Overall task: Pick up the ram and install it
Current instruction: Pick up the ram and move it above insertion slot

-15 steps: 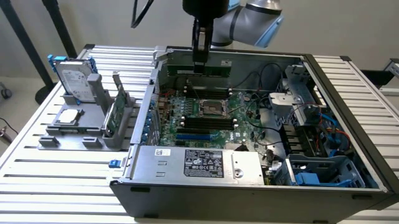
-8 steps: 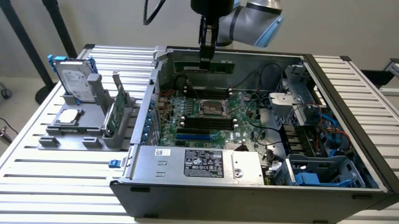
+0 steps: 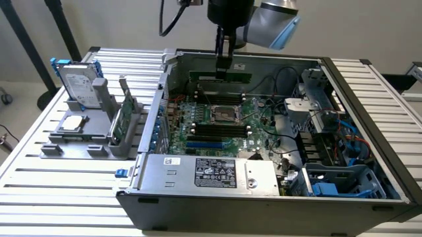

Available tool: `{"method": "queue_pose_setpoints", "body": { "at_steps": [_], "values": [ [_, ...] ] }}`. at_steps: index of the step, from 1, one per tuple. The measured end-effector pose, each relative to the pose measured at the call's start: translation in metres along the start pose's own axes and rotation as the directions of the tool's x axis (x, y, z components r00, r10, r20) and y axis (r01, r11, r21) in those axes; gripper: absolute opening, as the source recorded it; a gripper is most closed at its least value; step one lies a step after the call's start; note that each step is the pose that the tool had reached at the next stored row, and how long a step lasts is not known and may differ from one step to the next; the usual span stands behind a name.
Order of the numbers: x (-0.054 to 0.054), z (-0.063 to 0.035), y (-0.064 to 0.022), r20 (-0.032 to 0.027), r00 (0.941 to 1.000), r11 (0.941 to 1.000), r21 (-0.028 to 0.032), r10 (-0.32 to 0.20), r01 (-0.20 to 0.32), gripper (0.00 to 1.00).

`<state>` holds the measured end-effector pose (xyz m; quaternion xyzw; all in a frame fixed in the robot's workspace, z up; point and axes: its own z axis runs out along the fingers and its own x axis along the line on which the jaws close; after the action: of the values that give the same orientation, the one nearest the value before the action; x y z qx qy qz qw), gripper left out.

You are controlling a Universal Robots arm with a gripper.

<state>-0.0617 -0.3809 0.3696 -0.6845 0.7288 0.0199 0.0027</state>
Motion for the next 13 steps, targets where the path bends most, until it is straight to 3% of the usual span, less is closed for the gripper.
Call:
{"method": "queue_pose_setpoints", "body": {
  "at_steps": [13],
  "values": [
    [0.008,0.0215,-0.0109,0.0003,1.0,1.0,0.0019,0.009,-0.009,0.13]
  ]
}}
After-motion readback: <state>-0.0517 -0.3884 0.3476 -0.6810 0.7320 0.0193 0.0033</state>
